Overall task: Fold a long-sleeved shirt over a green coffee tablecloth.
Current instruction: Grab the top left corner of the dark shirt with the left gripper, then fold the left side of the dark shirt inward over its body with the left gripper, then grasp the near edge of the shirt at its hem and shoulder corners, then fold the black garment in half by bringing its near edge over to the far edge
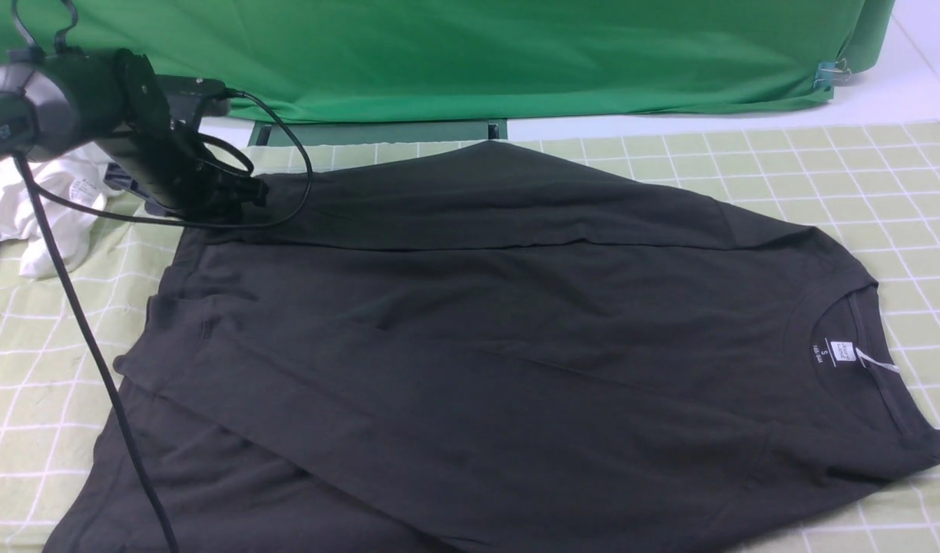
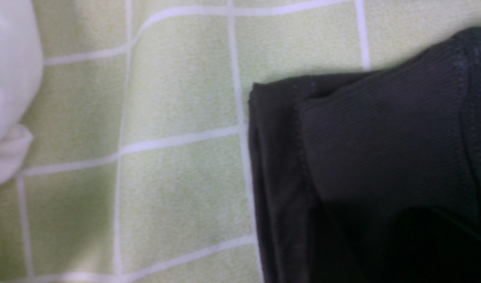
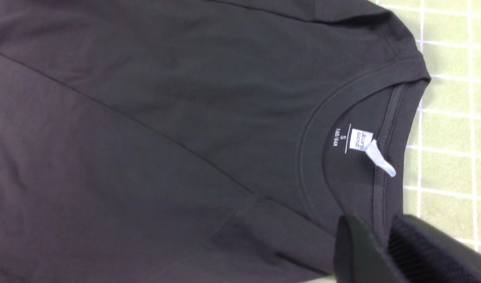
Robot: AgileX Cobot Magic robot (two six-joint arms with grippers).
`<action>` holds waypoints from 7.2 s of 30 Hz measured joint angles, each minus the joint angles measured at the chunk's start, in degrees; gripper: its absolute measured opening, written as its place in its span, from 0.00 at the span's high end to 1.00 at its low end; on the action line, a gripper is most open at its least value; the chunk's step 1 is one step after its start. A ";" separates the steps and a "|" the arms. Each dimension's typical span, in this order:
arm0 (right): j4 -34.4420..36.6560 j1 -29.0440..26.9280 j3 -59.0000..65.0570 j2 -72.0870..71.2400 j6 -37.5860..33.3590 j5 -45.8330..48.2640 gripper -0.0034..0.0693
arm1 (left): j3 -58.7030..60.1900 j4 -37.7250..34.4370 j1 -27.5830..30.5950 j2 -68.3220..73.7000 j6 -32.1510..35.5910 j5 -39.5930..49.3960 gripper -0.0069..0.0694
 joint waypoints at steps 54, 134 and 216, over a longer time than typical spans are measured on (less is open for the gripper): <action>0.24 0.00 0.00 0.00 0.13 -0.40 0.78 | 39.53 -7.30 0.00 -36.34 -9.38 22.83 0.72; -17.51 50.79 -3.61 44.50 2.99 -6.89 0.25 | 64.04 4.72 0.00 -65.82 -22.33 20.20 0.90; -19.71 36.56 -15.49 35.58 -4.50 3.28 0.92 | 68.21 2.58 -32.57 -46.67 -27.54 10.64 0.54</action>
